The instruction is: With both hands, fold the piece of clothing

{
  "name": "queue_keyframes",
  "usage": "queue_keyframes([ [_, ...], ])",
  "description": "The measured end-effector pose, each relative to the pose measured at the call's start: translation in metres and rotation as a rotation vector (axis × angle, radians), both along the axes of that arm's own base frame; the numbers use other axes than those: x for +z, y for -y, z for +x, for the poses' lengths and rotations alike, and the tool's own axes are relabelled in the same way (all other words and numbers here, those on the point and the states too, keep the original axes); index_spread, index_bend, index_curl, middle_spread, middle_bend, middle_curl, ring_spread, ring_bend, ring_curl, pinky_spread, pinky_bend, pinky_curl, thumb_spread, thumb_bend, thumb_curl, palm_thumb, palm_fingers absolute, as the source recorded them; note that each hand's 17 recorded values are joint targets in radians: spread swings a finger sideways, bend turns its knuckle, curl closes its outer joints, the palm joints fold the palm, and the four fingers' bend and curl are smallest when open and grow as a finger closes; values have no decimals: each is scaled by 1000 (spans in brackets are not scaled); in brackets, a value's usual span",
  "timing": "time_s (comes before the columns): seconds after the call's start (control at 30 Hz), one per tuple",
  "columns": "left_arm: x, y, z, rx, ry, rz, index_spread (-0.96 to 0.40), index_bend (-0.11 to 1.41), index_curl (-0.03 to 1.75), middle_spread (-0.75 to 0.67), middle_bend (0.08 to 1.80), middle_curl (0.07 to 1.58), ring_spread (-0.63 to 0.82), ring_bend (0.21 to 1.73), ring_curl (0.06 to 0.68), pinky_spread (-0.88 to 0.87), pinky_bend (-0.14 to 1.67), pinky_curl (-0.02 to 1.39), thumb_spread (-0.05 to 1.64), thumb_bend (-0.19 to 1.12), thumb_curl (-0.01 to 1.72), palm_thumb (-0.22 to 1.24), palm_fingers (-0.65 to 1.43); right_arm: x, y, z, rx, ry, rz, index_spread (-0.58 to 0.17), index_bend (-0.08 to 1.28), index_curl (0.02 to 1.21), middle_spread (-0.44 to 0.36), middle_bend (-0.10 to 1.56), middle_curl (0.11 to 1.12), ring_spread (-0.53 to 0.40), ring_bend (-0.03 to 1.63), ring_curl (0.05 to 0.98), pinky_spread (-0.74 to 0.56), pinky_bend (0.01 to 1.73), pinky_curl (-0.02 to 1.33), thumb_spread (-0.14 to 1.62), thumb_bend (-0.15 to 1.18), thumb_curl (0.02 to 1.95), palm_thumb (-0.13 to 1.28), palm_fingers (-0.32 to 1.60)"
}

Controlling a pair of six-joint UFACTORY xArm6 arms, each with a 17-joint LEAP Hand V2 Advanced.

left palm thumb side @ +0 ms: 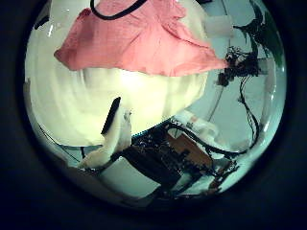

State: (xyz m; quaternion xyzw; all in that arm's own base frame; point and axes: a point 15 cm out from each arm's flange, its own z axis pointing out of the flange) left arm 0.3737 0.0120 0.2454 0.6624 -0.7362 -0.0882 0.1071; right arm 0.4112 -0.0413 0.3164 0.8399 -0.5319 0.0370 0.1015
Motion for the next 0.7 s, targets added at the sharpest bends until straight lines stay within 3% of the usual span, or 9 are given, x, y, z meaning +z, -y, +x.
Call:
queue_keyframes([
  [0.37, -6, -57, -12, 104, 29, -11, 193, 142, 229, 344, 203, 339, 506, 567, 223, 467, 438, 303, 1205, -15, 345, 528, -9, 57, -184, 38, 290, 93, 74, -263, 1035, 857, -126, 1271, 794, -222, 1352, 683, -306, 1101, 918, 1135, 14, 670, 1162, 1077],
  [0.7, -3, -115, -58, 212, 46, -32, 191, 146, 233, 312, 219, 345, 493, 570, 222, 460, 433, 306, 1207, -19, 338, 492, -1, 23, -303, 72, 468, 68, 75, -261, 1025, 863, -126, 1259, 799, -219, 1348, 685, -306, 1088, 966, 1137, -7, 718, 1162, 1093],
])
